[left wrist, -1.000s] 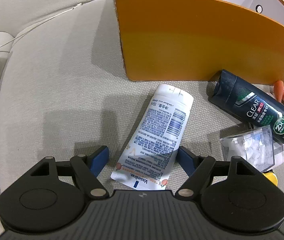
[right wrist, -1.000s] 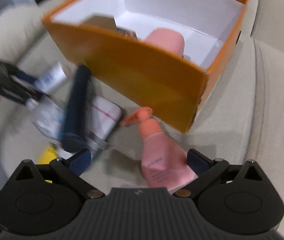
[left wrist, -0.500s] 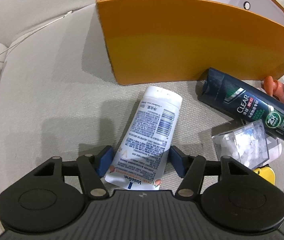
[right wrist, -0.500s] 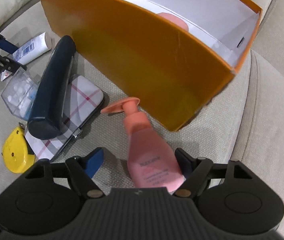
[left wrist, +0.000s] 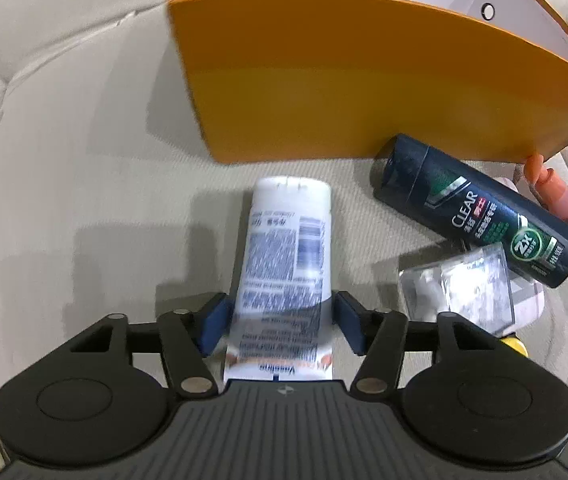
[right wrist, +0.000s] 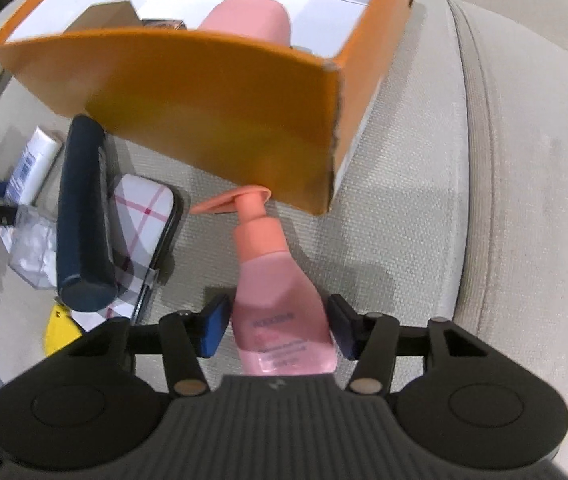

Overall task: Organize rigid objects
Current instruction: 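Grasp the white lotion tube with the left tool while the right tool grasps the pink pump bottle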

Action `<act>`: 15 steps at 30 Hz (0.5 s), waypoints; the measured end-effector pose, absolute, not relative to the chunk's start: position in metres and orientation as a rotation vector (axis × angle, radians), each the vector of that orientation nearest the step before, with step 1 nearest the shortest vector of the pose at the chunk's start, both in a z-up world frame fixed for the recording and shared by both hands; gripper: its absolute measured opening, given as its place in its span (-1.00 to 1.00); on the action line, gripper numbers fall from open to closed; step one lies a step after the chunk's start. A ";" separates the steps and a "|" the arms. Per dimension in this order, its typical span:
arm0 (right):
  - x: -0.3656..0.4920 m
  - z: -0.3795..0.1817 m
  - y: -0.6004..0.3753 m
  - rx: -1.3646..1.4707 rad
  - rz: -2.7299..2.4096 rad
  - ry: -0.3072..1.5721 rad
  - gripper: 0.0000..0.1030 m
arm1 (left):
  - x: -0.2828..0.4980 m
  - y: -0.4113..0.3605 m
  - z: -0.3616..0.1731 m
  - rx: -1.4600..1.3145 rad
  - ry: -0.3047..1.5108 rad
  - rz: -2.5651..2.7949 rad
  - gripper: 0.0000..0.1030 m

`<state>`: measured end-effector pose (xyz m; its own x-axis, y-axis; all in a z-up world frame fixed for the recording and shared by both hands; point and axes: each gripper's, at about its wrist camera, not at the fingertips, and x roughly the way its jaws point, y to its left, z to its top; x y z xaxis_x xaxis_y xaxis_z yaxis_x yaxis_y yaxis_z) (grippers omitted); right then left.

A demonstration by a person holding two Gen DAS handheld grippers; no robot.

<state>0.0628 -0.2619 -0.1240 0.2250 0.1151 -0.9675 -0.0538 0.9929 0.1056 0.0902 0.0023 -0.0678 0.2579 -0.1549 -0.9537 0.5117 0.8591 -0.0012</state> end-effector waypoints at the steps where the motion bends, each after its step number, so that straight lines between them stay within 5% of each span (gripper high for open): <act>1: 0.063 -0.125 -0.258 0.033 0.116 1.337 0.14 | 0.090 0.001 -0.067 0.337 1.226 -0.465 0.46; 3: 0.064 -0.125 -0.253 0.014 0.109 1.332 0.15 | 0.092 -0.005 -0.067 0.336 1.225 -0.461 0.45; 6: 0.066 -0.124 -0.252 0.009 0.094 1.331 0.10 | 0.095 -0.008 -0.062 0.316 1.222 -0.457 0.08; 8: 0.066 -0.122 -0.254 0.021 0.084 1.332 -0.06 | 0.096 -0.008 -0.058 0.302 1.229 -0.454 0.08; 15: 0.058 -0.118 -0.264 0.102 0.073 1.337 -0.07 | 0.093 -0.003 -0.042 0.257 1.217 -0.441 0.07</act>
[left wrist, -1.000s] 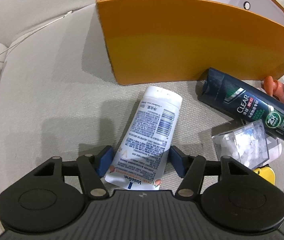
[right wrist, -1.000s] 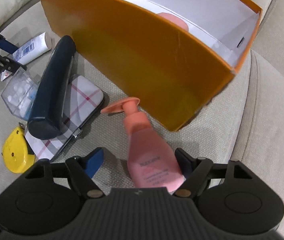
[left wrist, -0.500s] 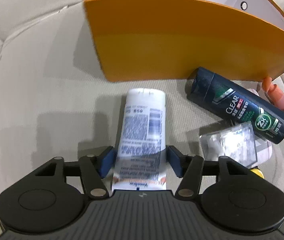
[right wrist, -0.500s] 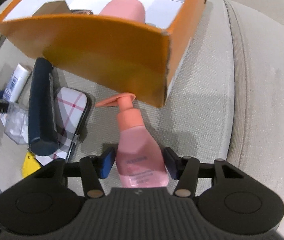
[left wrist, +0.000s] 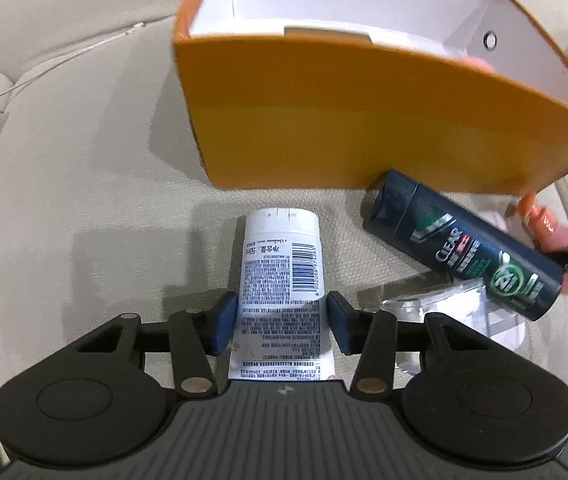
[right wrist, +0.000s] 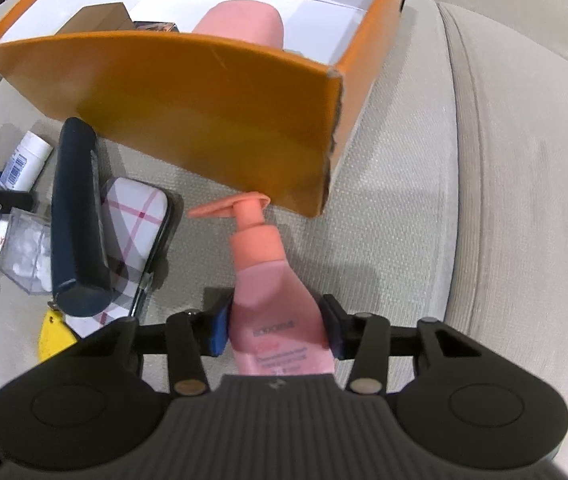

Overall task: Organize rigid objects
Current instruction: 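Grasp the white lotion tube with the left tool while the right tool grasps the pink pump bottle, then carry the lotion tube with the left tool into the box while the right tool carries the pump bottle in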

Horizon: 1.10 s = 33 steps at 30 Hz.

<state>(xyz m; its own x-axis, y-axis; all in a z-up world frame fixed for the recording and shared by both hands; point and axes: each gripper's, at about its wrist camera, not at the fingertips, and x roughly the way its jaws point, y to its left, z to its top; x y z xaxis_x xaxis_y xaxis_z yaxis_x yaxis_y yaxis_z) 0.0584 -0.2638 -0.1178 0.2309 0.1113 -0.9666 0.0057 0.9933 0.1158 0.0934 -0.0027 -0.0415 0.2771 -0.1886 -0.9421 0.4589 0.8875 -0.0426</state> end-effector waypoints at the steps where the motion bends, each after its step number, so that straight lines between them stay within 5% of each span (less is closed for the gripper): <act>1: 0.057 -0.116 -0.265 0.112 0.075 1.335 -0.07 | 0.091 -0.001 -0.038 0.249 1.213 -0.437 0.07; 12: 0.027 -0.088 -0.263 0.195 0.093 1.274 -0.08 | 0.079 0.002 -0.009 0.201 1.199 -0.454 0.04; 13: 0.025 -0.082 -0.263 0.198 0.095 1.260 -0.08 | 0.078 0.001 -0.005 0.197 1.192 -0.460 -0.58; 14: 0.022 -0.074 -0.263 0.207 0.098 1.243 -0.08 | 0.077 0.000 -0.001 0.191 1.191 -0.468 -0.97; 21: 0.021 -0.042 -0.261 0.249 0.124 1.140 -0.11 | 0.073 0.001 0.031 0.121 1.154 -0.485 -0.93; 23: 0.021 -0.044 -0.258 0.238 0.128 1.145 -0.11 | 0.072 -0.002 0.025 0.155 1.169 -0.472 -0.76; 25: 0.022 -0.049 -0.257 0.228 0.128 1.159 -0.11 | 0.071 -0.003 0.009 0.177 1.253 -0.476 -0.27; 33: 0.030 -0.053 -0.259 0.245 0.123 1.157 -0.11 | 0.038 0.000 -0.043 0.223 1.335 -0.388 0.01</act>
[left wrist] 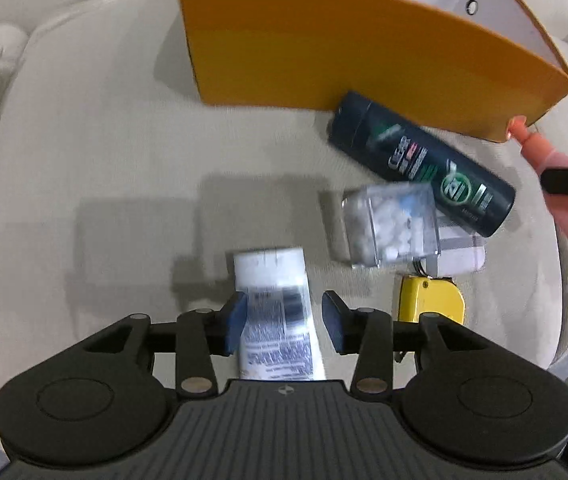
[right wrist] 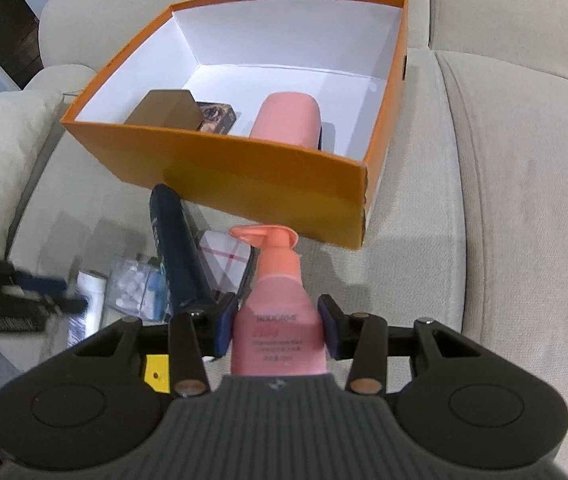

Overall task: Organize rigid objects
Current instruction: 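Carry the lotion tube with the left tool into the box while the right tool carries the pump bottle in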

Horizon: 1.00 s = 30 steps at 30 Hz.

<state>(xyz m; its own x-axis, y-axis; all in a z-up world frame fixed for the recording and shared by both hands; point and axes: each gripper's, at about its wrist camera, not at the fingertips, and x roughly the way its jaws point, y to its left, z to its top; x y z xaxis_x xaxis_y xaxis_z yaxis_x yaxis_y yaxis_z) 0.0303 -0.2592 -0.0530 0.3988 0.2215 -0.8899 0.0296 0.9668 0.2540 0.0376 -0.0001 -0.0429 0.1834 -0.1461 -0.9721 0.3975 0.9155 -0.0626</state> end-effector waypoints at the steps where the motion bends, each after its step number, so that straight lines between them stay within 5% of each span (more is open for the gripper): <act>1: 0.031 -0.052 -0.258 0.250 0.129 1.152 -0.11 | 0.034 0.001 -0.046 0.218 1.317 -0.358 0.02; 5: 0.029 -0.047 -0.252 0.245 0.148 1.145 -0.11 | 0.025 0.007 -0.059 0.187 1.258 -0.299 0.23; 9: 0.028 -0.046 -0.254 0.244 0.138 1.145 -0.11 | 0.021 0.012 -0.073 0.130 1.261 -0.276 0.00; 14: 0.026 -0.046 -0.260 0.257 0.117 1.140 -0.11 | 0.021 0.014 -0.053 0.082 1.229 -0.315 -0.02; 30: 0.020 0.004 -0.272 0.391 0.159 0.963 -0.11 | 0.033 0.005 0.077 -0.097 0.943 -0.387 -0.02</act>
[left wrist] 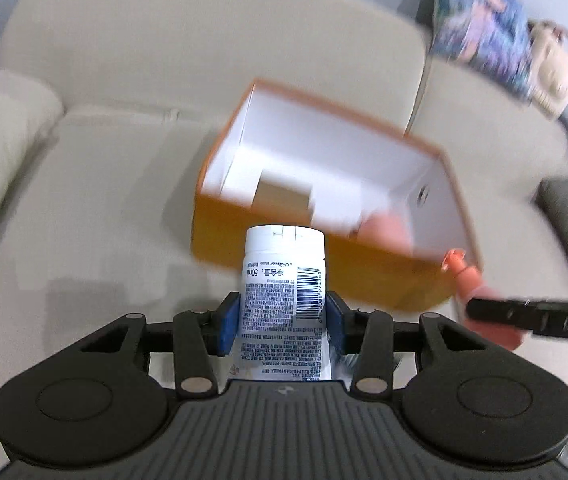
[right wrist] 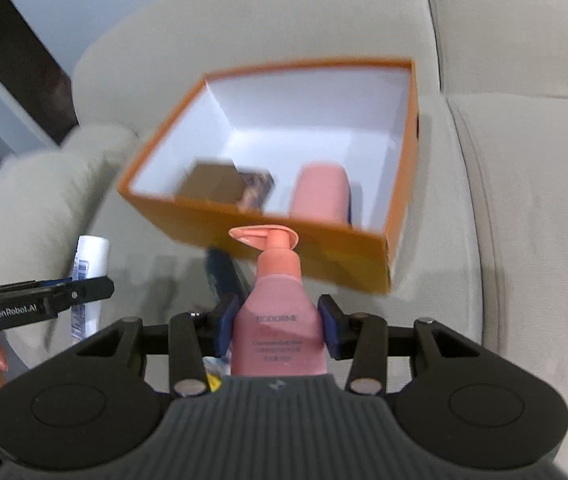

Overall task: Organize rigid objects
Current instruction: 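Carry the lotion tube with the left tool into the box while the right tool carries the pump bottle in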

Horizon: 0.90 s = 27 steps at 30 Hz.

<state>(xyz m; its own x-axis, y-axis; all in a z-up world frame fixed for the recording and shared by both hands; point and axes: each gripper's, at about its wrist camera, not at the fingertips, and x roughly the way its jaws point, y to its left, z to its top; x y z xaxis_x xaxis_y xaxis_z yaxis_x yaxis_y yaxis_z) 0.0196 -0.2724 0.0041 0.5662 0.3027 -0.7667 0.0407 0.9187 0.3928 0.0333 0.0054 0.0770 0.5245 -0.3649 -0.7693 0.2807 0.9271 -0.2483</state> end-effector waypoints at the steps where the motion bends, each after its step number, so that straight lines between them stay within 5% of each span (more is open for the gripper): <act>1: 0.022 0.011 -0.274 0.412 0.155 0.934 -0.11 | 0.040 0.002 0.084 -0.103 0.920 -0.386 -0.02; 7: 0.062 0.034 -0.283 0.526 0.088 0.806 -0.11 | 0.093 -0.031 0.106 -0.145 0.850 -0.372 -0.02; 27: 0.143 -0.053 -0.269 0.531 -0.024 0.921 -0.12 | 0.171 -0.074 0.006 -0.107 0.988 -0.322 -0.02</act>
